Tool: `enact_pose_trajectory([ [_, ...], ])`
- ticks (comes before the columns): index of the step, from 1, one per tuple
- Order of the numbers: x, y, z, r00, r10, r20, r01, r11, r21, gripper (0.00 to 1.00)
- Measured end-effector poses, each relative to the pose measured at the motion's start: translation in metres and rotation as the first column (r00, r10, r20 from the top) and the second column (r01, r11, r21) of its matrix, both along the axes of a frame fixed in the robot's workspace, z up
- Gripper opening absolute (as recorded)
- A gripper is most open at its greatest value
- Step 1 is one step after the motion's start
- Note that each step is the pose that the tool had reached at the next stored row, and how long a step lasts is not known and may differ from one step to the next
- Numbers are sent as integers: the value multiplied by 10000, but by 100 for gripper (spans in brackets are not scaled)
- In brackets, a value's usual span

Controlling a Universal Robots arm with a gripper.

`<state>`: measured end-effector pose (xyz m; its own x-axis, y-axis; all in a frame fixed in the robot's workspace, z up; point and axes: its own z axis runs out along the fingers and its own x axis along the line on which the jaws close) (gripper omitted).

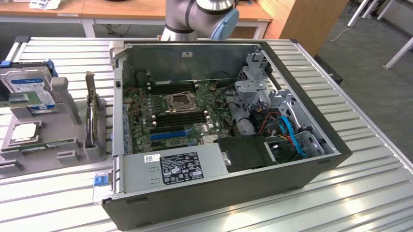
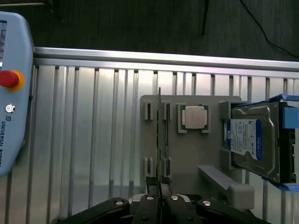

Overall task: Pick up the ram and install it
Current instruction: 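Pick up the ram and move it above insertion slot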

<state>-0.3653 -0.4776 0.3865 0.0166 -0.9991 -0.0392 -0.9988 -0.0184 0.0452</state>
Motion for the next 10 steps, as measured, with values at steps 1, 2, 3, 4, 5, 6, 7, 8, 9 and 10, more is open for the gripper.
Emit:
enact_pose_trajectory([
  [1, 0, 0, 31, 10000, 0, 0, 0, 10000, 0, 12],
  [2, 0, 0, 61, 10000, 0, 0, 0, 10000, 0, 12],
  [3, 0, 0, 92, 10000, 0, 0, 0, 10000, 0, 12],
  [4, 0, 0, 124, 10000, 0, 0, 0, 10000, 0, 12],
  [5, 0, 0, 159, 10000, 0, 0, 0, 10000, 0, 12],
  [6, 1, 0, 189, 10000, 0, 1, 0, 10000, 0, 12],
  [7, 1, 0, 219, 10000, 0, 0, 0, 10000, -1, 12],
  [8, 0, 0, 247, 10000, 0, 0, 0, 10000, -1, 12],
  [9, 1, 0, 271, 10000, 0, 0, 0, 10000, -1, 12],
  [10, 1, 0, 293, 10000, 0, -1, 0, 10000, -1, 12],
])
